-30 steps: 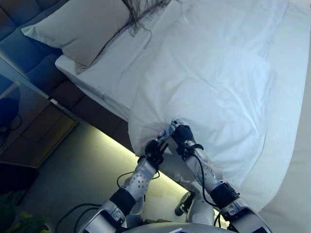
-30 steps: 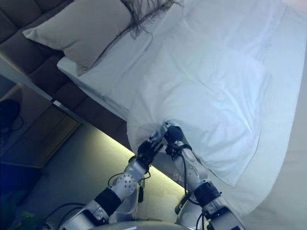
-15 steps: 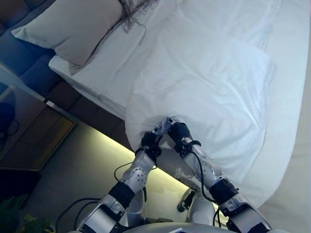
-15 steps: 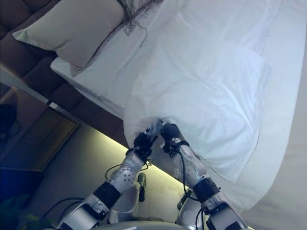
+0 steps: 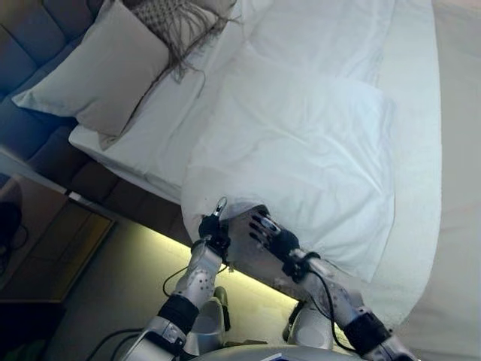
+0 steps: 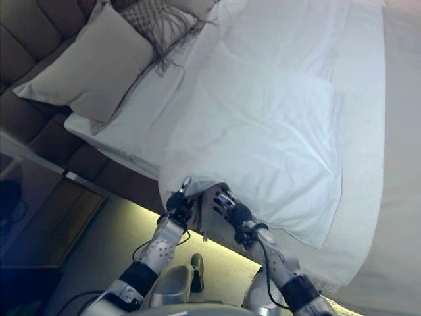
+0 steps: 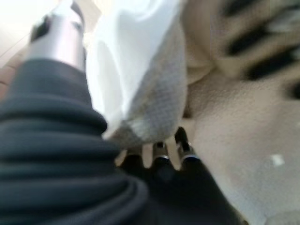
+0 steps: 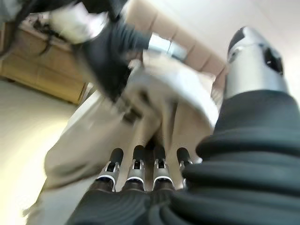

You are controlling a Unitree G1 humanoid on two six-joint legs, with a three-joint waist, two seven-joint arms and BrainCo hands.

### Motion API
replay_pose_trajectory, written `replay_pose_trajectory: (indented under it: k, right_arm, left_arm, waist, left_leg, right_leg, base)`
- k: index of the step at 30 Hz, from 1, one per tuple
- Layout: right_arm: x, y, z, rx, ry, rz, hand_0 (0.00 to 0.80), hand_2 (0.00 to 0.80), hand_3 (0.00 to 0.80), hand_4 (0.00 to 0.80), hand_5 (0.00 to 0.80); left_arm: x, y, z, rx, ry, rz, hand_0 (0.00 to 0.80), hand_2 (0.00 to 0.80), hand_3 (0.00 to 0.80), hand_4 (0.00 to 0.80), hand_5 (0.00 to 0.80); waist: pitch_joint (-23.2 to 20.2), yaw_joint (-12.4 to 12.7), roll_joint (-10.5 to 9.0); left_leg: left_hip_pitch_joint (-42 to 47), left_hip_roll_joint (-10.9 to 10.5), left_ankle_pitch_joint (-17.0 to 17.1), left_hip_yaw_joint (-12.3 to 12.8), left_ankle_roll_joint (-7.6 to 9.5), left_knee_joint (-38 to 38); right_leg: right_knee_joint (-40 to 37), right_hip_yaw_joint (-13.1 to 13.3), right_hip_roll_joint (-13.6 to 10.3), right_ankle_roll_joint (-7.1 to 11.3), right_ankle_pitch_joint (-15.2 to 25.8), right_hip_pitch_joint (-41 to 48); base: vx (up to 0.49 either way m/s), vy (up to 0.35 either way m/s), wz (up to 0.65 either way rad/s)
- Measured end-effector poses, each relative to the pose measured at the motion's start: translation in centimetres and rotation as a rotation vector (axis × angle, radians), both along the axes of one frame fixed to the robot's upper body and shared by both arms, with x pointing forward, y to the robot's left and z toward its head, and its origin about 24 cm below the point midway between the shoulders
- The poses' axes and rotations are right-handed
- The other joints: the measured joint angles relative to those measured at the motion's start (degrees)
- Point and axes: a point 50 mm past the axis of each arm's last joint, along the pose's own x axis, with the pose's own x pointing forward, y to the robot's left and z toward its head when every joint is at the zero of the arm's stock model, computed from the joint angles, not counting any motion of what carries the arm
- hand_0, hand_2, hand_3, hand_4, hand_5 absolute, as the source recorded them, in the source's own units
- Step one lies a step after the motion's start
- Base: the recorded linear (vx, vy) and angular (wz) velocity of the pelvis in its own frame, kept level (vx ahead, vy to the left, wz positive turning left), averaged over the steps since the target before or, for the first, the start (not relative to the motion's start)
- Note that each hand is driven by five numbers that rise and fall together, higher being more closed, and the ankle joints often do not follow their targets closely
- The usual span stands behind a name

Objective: Make the bed neatly

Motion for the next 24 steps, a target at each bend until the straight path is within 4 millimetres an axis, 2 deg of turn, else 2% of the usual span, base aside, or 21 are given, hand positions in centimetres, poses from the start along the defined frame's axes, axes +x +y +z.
replay_pose_trajectory:
  k: [6,9,12,15,21,24]
  right_arm:
    - [-1.9,-2.1,-1.3,0.019,0.066,-0.042,0.0,0.0,0.0,0.0,0.0]
    - [-2.8,-2.2,-1.9,0.027,0.091,-0.046,0.0,0.0,0.0,0.0,0.0]
    - [-3.1,-2.6,-2.1,0.029,0.101,-0.063,0.0,0.0,0.0,0.0,0.0]
    - [-3.1,-3.7,-2.0,0.03,0.091,-0.109,0.0,0.0,0.0,0.0,0.0]
    - [-2.7,-7.4,-1.3,-0.019,0.063,-0.194,0.0,0.0,0.0,0.0,0.0]
    - [-3.3,-9.1,-1.3,-0.067,0.079,-0.197,0.0,0.0,0.0,0.0,0.0]
  left_arm:
    - [-1.1,1.7,-1.2,0.0,0.017,0.062,0.0,0.0,0.0,0.0,0.0]
    - [-1.3,2.2,-1.5,0.009,0.016,0.071,0.0,0.0,0.0,0.0,0.0]
    - [-1.6,3.1,-2.0,0.052,0.025,0.089,0.0,0.0,0.0,0.0,0.0]
    - [-2.1,4.2,-2.8,0.074,0.059,0.132,0.0,0.0,0.0,0.0,0.0]
    - [-4.0,7.9,-4.9,0.113,0.168,0.312,0.0,0.0,0.0,0.0,0.0]
    - [-5.0,9.1,-5.7,0.122,0.217,0.371,0.0,0.0,0.0,0.0,0.0]
  waist:
    - [-2.6,-2.4,-0.63]
    - [-3.9,-2.5,-1.15]
    - [-4.8,-2.4,-1.46]
    - [-5.5,-2.8,-1.25]
    - [-7.5,-5.7,0.64]
    - [-8.6,-5.7,2.25]
  left_leg:
    - [1.2,0.2,0.0,1.3,-0.01,-0.9]
    - [1.5,0.4,0.1,1.4,-0.22,-1.3]
    - [2.4,0.7,0.1,2.6,-0.18,-2.1]
    - [3.6,0.7,0.2,3.3,-0.3,-2.7]
    - [6.6,-0.5,0.5,4.7,-0.28,-5.2]
    - [8.4,-1.4,0.8,5.6,-0.4,-6.7]
  right_leg:
    - [0.0,1.1,0.3,-0.05,-0.1,0.0]
    - [0.0,1.1,0.5,0.03,-0.3,-0.1]
    - [0.0,1.2,0.5,-0.02,-0.4,-0.4]
    - [0.0,1.4,0.4,-0.01,-0.4,-0.2]
    - [0.5,2.8,-0.4,0.68,-1.0,0.4]
    - [1.0,3.8,-1.0,1.16,-1.5,0.5]
  base:
    - [0.012,-0.002,-0.11]
    - [0.004,-0.003,-0.02]
    - [0.038,0.036,-0.17]
    - [0.077,0.125,-0.15]
    - [0.113,0.2,-0.13]
    - [0.117,0.192,-0.1]
